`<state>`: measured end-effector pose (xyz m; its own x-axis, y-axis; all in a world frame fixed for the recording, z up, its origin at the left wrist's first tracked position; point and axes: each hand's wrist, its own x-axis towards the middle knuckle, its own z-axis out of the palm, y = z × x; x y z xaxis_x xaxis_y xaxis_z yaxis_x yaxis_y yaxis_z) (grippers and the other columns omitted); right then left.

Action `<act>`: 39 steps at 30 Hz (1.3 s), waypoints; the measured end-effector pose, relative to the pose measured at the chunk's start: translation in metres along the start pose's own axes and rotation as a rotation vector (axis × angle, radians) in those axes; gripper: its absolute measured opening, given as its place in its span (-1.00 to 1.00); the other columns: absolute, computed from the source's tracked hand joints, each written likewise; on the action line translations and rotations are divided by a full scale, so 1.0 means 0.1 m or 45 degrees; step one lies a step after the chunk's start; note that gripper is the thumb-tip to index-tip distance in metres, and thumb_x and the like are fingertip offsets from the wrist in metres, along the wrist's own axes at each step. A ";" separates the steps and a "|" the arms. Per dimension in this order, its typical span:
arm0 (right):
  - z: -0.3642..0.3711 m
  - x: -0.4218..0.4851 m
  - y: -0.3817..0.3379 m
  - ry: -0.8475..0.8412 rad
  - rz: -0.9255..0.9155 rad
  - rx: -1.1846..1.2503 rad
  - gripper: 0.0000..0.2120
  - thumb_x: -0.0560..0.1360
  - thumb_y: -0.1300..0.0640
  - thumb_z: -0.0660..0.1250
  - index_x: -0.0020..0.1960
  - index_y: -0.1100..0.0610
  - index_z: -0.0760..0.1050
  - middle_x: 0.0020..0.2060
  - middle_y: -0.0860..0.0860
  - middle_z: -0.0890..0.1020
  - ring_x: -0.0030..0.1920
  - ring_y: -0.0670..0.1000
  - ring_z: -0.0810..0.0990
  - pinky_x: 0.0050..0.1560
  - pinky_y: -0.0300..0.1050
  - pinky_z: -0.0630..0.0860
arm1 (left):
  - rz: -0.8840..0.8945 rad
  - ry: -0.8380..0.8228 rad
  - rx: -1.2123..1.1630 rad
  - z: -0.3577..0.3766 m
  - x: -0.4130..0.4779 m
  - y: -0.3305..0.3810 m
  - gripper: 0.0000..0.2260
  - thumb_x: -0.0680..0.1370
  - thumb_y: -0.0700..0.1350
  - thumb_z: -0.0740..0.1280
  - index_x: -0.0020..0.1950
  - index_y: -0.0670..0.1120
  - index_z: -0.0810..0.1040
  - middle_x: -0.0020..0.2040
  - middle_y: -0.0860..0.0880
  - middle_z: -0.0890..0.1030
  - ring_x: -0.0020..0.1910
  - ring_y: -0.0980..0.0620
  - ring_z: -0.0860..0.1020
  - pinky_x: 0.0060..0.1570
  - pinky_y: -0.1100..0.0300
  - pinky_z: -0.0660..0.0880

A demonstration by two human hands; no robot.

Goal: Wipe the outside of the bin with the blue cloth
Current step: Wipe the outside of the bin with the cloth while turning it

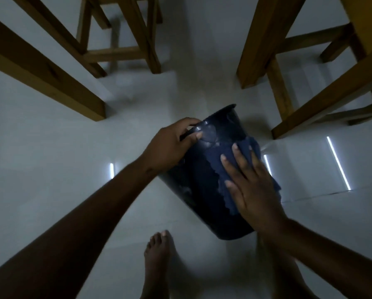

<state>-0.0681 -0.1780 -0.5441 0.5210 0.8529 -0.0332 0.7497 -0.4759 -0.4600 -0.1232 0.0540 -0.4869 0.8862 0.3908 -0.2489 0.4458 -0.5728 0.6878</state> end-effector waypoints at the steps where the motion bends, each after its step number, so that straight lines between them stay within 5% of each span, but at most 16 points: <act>1: -0.02 0.11 0.09 0.039 0.023 0.032 -0.50 0.63 -0.10 -0.12 0.55 -0.06 -0.01 0.57 0.00 0.03 0.56 0.10 -0.04 0.46 0.19 0.19 | -0.027 -0.063 -0.012 -0.05 -0.04 -0.05 -0.78 0.60 0.04 0.23 0.23 0.07 0.49 0.01 0.18 0.58 -0.03 0.18 0.57 -0.15 0.61 0.38; 4: -0.17 0.39 0.36 0.085 0.366 0.394 -0.51 0.65 -0.11 -0.09 0.56 -0.09 -0.01 0.57 -0.07 0.04 0.52 -0.10 0.03 0.49 0.05 0.17 | -0.091 -0.065 0.047 -0.06 -0.18 -0.15 -0.87 0.62 0.05 0.18 0.07 0.06 0.47 -0.15 0.19 0.54 -0.22 0.26 0.51 -0.27 0.61 0.35; 6: -0.15 0.29 0.29 0.060 0.426 0.361 -0.50 0.64 -0.13 -0.12 0.56 -0.07 -0.01 0.57 -0.06 0.05 0.51 -0.14 0.00 0.49 0.12 0.19 | -0.093 0.043 0.059 -0.01 -0.19 -0.09 -0.82 0.62 0.06 0.16 0.13 0.04 0.48 -0.12 0.18 0.56 -0.23 0.28 0.51 -0.30 0.59 0.35; 10: 0.04 -0.07 -0.07 -0.051 -0.009 -0.114 -0.48 0.63 -0.11 -0.23 0.56 -0.04 -0.06 0.57 0.04 0.00 0.56 0.13 -0.12 0.47 0.26 0.08 | 0.051 0.154 0.108 0.02 -0.06 0.05 -0.72 0.62 0.04 0.20 0.31 0.04 0.45 0.08 0.06 0.66 -0.03 0.07 0.62 -0.15 0.39 0.46; 12: -0.01 0.12 0.00 -0.029 -0.090 -0.116 -0.49 0.63 -0.12 -0.24 0.56 -0.07 -0.09 0.57 0.00 -0.02 0.56 0.16 -0.07 0.49 0.20 0.06 | 0.099 0.131 0.111 0.02 -0.01 0.07 -0.71 0.63 0.03 0.19 0.34 0.04 0.45 0.15 0.04 0.65 0.05 0.05 0.62 -0.03 0.34 0.47; 16: -0.16 0.44 0.35 0.055 0.397 0.489 -0.50 0.63 -0.16 -0.12 0.55 -0.15 -0.03 0.57 -0.10 0.03 0.55 -0.03 0.07 0.47 0.16 0.22 | 0.036 0.096 0.107 0.04 0.03 0.09 -0.68 0.63 0.04 0.17 0.38 0.05 0.42 0.22 0.02 0.61 0.13 0.05 0.58 0.06 0.30 0.43; 18: -0.14 0.24 0.26 0.012 0.509 0.399 -0.49 0.62 -0.19 -0.16 0.55 -0.16 -0.05 0.57 -0.09 0.04 0.55 0.01 0.08 0.44 0.23 0.25 | 0.024 0.104 0.104 0.02 0.01 0.05 -0.70 0.63 0.04 0.17 0.36 0.06 0.43 0.18 0.02 0.63 0.10 0.02 0.60 0.03 0.27 0.47; 23: 0.06 -0.01 -0.13 -0.058 -0.008 -0.150 -0.46 0.61 -0.12 -0.10 0.56 -0.07 -0.09 0.57 0.02 0.01 0.55 0.19 -0.07 0.46 0.28 0.12 | 0.044 0.136 0.108 0.03 -0.02 -0.01 -0.71 0.63 0.03 0.17 0.34 0.06 0.44 0.14 0.04 0.64 0.05 0.05 0.61 -0.04 0.32 0.44; 27: -0.09 0.47 0.14 0.062 0.219 0.071 -0.46 0.61 -0.16 -0.11 0.56 -0.07 -0.01 0.57 0.01 0.06 0.53 0.17 0.12 0.40 0.16 0.28 | 0.042 -0.030 0.027 -0.02 -0.02 0.01 -0.65 0.63 0.05 0.16 0.42 0.12 0.33 0.22 0.08 0.59 0.10 0.16 0.53 0.02 0.36 0.43; 31: -0.13 0.40 0.31 0.060 0.438 0.221 -0.41 0.57 -0.24 -0.19 0.56 -0.09 -0.04 0.57 -0.03 0.10 0.50 0.13 0.19 0.36 0.21 0.32 | -0.037 0.009 0.072 -0.03 -0.11 -0.08 -0.70 0.61 0.10 0.16 0.32 0.07 0.40 -0.03 0.10 0.61 -0.04 0.03 0.63 -0.20 0.43 0.42; 36: -0.02 0.02 -0.05 -0.040 0.128 -0.079 -0.45 0.60 -0.18 -0.16 0.56 -0.11 -0.16 0.58 -0.03 -0.05 0.57 0.12 -0.12 0.47 0.26 0.09 | 0.082 0.137 0.194 0.14 -0.02 0.07 -0.70 0.64 0.05 0.15 0.34 0.02 0.37 -0.13 -0.02 0.66 -0.22 0.01 0.59 -0.34 0.32 0.37; 39: -0.09 0.26 0.07 -0.025 0.038 -0.023 -0.47 0.61 -0.16 -0.11 0.55 -0.13 -0.12 0.58 -0.04 -0.05 0.57 0.10 -0.14 0.48 0.21 0.09 | 0.108 0.017 0.095 0.07 0.02 0.08 -0.66 0.67 -0.04 0.08 0.46 0.05 0.27 0.10 0.00 0.63 -0.02 0.03 0.58 -0.10 0.25 0.39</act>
<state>-0.0455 -0.1609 -0.5397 0.5356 0.8421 -0.0641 0.7413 -0.5051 -0.4421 -0.1165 0.0452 -0.4867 0.9195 0.3481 -0.1827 0.3781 -0.6560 0.6533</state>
